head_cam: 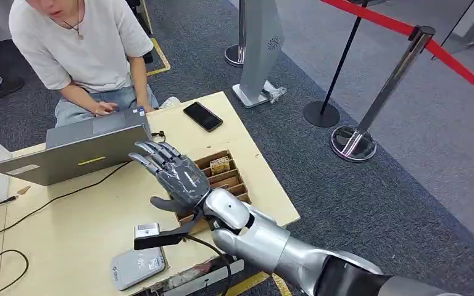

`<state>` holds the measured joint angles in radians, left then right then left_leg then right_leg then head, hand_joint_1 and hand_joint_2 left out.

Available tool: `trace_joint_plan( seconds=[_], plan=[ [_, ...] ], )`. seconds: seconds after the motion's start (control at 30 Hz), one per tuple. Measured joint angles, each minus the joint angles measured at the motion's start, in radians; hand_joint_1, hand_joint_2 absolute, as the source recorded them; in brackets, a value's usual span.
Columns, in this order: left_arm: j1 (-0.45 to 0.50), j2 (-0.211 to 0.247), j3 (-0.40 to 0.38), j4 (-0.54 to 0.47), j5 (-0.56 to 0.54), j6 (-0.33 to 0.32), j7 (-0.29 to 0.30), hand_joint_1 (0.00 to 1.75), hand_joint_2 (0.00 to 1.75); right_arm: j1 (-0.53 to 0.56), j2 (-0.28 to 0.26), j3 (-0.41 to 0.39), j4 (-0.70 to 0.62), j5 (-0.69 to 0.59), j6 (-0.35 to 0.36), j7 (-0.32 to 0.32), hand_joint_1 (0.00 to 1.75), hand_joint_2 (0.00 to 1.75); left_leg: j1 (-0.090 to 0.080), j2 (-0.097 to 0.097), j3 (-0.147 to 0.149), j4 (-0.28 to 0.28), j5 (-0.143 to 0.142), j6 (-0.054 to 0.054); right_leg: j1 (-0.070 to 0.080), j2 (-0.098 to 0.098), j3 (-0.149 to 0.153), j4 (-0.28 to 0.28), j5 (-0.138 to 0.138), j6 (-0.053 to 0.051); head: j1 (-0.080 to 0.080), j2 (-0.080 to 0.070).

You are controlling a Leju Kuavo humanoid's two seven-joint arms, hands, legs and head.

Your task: Pass the card to the sensor for recognition and then transmit it.

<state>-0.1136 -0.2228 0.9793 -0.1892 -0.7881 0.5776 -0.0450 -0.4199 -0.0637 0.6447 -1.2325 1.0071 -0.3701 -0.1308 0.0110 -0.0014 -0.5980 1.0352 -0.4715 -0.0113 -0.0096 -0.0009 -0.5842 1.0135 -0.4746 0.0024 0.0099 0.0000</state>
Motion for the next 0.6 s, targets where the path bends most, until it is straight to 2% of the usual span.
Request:
trace_joint_plan(
  seconds=[0.03,0.07,0.13,0.2,0.33,0.37,0.43,0.47,0.6],
  plan=[
    [0.0,0.0,0.0,0.0,0.004,0.002,0.0,0.0,0.0,-0.001,0.0,0.0,0.0,0.0,0.005,0.0,1.19,1.75,0.0,0.0,0.0,0.0,0.0,0.0,0.0,0.0,0.0,0.0,0.0,0.0,0.0,0.0],
    [-0.001,-0.001,0.0,0.0,0.005,0.003,0.0,0.0,0.0,-0.001,0.0,0.001,0.0,0.0,0.007,0.0,1.31,1.75,0.0,0.0,0.0,0.0,0.0,0.0,0.0,0.0,0.0,0.0,0.0,0.0,0.0,0.0],
    [-0.003,-0.003,0.0,0.0,0.006,0.005,0.0,0.0,0.0,-0.002,0.0,0.002,0.0,-0.001,0.011,0.0,1.33,1.75,0.0,0.0,0.0,0.0,0.0,0.0,0.0,0.0,0.0,0.0,0.0,0.0,0.0,0.0],
    [-0.005,-0.006,0.0,0.0,0.006,0.006,0.0,0.0,0.0,-0.002,0.0,0.003,0.001,-0.001,0.013,0.0,1.22,1.75,0.0,0.0,0.0,0.0,0.0,0.0,0.0,0.0,0.0,0.0,0.0,0.0,0.0,0.0],
    [-0.01,-0.008,0.0,0.0,0.005,0.006,0.0,0.0,0.0,-0.003,0.0,0.003,0.005,-0.001,0.017,0.0,1.12,1.75,0.0,0.0,0.0,0.0,0.0,0.0,0.0,0.0,0.0,0.0,0.0,0.0,0.0,0.0],
    [-0.011,-0.008,0.0,0.0,0.005,0.006,0.0,0.0,0.0,-0.003,0.0,0.003,0.006,-0.002,0.018,0.0,1.15,1.75,0.0,0.0,0.0,0.0,0.0,0.0,0.0,0.0,0.0,0.0,0.0,0.0,0.0,0.0],
    [-0.012,-0.008,0.0,0.0,0.004,0.006,0.001,0.0,0.0,-0.003,0.0,0.003,0.009,-0.002,0.019,0.0,1.01,1.75,0.0,0.0,0.0,0.0,0.0,0.0,0.0,0.0,0.0,0.0,0.0,0.0,0.0,0.0],
    [-0.012,-0.008,0.0,0.0,0.003,0.006,0.001,0.0,0.0,-0.003,0.0,0.003,0.01,-0.002,0.021,0.0,0.89,1.75,0.0,0.0,0.0,0.0,0.0,0.0,0.0,0.0,0.0,0.0,0.0,0.0,0.0,0.0],
    [-0.012,-0.008,0.0,0.0,-0.004,0.003,0.002,0.0,0.0,-0.003,0.0,0.003,0.022,-0.004,0.024,0.002,0.75,1.75,0.0,0.0,0.0,0.0,0.0,0.0,0.0,0.0,0.0,0.0,0.0,0.0,0.0,0.0]
  ],
)
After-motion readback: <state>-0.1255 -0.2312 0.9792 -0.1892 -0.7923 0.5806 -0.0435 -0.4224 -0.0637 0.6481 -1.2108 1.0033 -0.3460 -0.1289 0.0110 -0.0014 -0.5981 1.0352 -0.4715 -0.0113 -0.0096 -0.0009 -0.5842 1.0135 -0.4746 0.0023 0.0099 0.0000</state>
